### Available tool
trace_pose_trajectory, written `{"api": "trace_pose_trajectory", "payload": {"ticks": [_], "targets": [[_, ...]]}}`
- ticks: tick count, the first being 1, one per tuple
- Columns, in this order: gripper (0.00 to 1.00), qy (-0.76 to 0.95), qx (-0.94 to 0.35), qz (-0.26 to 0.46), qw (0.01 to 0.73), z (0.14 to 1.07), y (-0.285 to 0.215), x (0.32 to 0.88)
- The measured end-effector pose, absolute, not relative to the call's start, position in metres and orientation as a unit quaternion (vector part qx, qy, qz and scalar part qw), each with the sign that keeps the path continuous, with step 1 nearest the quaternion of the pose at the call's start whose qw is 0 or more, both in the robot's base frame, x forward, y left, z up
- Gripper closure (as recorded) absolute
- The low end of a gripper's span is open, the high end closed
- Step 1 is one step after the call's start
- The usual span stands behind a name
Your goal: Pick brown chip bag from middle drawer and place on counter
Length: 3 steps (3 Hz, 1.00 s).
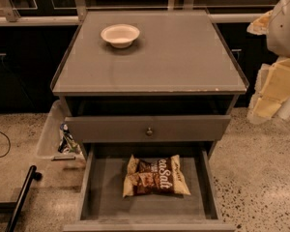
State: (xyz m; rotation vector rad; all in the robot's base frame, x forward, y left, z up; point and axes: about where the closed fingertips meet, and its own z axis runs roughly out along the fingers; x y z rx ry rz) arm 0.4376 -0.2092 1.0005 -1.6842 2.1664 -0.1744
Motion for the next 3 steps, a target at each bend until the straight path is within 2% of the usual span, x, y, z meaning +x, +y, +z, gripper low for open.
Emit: {"api": "trace_pose_trajectory", "payload": {"ticks": [2, 3], "targets": [[0.00, 0.776, -0.599, -0.059, 0.188, 0.985, -0.209, 0.436], [0.00, 0.785, -0.593, -0.036, 0.173, 0.939, -0.211, 0.428]]}}
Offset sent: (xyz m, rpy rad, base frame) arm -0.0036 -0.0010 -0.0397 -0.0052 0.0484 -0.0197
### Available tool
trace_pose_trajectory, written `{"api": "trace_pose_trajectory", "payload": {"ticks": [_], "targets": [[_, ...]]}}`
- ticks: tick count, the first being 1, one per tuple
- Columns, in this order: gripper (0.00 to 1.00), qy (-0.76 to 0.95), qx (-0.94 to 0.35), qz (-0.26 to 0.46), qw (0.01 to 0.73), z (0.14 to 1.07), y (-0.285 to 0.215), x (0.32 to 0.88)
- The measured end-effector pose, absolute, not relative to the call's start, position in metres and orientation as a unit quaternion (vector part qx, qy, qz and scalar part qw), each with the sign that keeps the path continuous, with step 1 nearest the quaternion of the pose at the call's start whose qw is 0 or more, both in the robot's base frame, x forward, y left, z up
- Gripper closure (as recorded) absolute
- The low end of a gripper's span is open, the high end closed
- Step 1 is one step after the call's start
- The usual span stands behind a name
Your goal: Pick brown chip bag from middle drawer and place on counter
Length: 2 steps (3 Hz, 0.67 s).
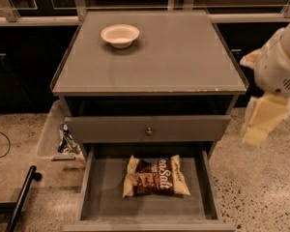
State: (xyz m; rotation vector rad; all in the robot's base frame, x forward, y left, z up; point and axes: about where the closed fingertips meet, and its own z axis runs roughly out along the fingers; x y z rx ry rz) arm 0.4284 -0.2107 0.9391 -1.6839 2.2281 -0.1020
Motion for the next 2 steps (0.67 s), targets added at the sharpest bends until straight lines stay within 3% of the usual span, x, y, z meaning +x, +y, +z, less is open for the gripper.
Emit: {"api": "trace_pose_trajectory", "payload": {"ticks": [2], "targets": [[0.00, 0.773, -0.612, -0.002, 0.169, 0.839, -0.198, 0.409]]}}
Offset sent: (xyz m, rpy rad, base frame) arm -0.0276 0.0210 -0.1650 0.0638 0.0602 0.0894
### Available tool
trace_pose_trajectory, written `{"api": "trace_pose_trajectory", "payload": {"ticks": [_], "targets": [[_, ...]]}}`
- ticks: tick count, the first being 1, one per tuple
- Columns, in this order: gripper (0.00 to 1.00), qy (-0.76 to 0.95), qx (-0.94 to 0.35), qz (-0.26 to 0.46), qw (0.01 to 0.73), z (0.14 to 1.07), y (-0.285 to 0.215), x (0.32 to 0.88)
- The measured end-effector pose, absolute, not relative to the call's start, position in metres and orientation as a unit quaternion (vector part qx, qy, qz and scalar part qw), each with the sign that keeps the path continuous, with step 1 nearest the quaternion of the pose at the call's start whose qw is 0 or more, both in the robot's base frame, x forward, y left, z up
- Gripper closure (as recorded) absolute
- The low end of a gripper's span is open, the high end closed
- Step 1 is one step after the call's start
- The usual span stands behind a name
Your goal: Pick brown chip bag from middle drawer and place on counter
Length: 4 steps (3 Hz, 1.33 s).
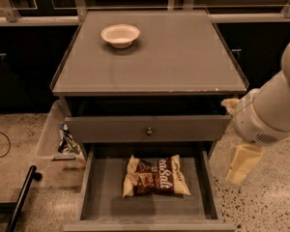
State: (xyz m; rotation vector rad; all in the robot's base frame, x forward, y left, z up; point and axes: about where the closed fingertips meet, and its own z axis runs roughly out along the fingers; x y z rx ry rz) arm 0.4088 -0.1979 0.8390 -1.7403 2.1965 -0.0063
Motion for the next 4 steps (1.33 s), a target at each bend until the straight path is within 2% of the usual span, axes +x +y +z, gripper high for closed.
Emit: {"api": "trace_pose_trajectory", "payload": {"ticks": [1, 2, 4], "targets": [[0.00, 0.773, -0.610, 0.010, 0.172, 0.792, -0.200, 0.407], [0.00, 0.775, -0.608, 0.013, 0.171, 0.788, -0.201, 0.405], [0.00, 0.789, -0.587, 0.062, 0.170, 0.667, -0.198, 0.401]]}}
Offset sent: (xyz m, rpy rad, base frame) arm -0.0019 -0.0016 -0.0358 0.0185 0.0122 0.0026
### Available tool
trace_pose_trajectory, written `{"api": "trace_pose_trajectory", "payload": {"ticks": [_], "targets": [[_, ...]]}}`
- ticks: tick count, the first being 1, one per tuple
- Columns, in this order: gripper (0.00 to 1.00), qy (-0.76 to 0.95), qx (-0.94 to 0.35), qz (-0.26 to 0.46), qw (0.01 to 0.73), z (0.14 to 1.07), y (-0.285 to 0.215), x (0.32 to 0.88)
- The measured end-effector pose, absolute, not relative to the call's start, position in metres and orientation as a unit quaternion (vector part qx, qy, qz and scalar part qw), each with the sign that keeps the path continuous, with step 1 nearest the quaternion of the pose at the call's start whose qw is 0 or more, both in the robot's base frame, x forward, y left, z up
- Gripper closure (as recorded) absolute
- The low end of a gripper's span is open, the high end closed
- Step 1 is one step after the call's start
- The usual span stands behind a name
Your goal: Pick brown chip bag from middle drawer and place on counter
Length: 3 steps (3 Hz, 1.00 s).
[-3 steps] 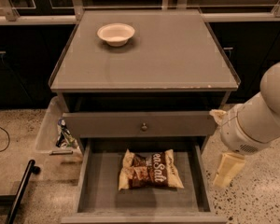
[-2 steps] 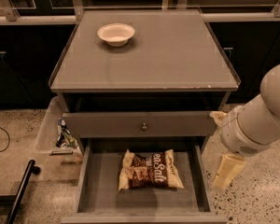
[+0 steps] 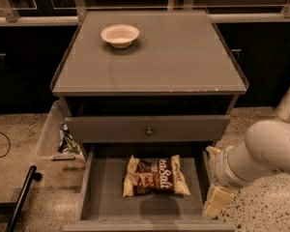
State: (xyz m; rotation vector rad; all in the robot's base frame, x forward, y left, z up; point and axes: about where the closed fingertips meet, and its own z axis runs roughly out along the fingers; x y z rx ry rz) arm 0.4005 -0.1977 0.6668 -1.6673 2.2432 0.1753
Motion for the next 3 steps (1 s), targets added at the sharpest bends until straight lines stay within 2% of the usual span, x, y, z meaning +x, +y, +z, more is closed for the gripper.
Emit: {"api": "trace_pose_trajectory", "payload": {"ticks": [2, 3], "targets": [[0.00, 0.775, -0.597, 0.085, 0.189, 0.556, -0.189, 0.419], [0.00, 0.775, -0.597, 0.085, 0.189, 0.555, -0.189, 0.419]]}}
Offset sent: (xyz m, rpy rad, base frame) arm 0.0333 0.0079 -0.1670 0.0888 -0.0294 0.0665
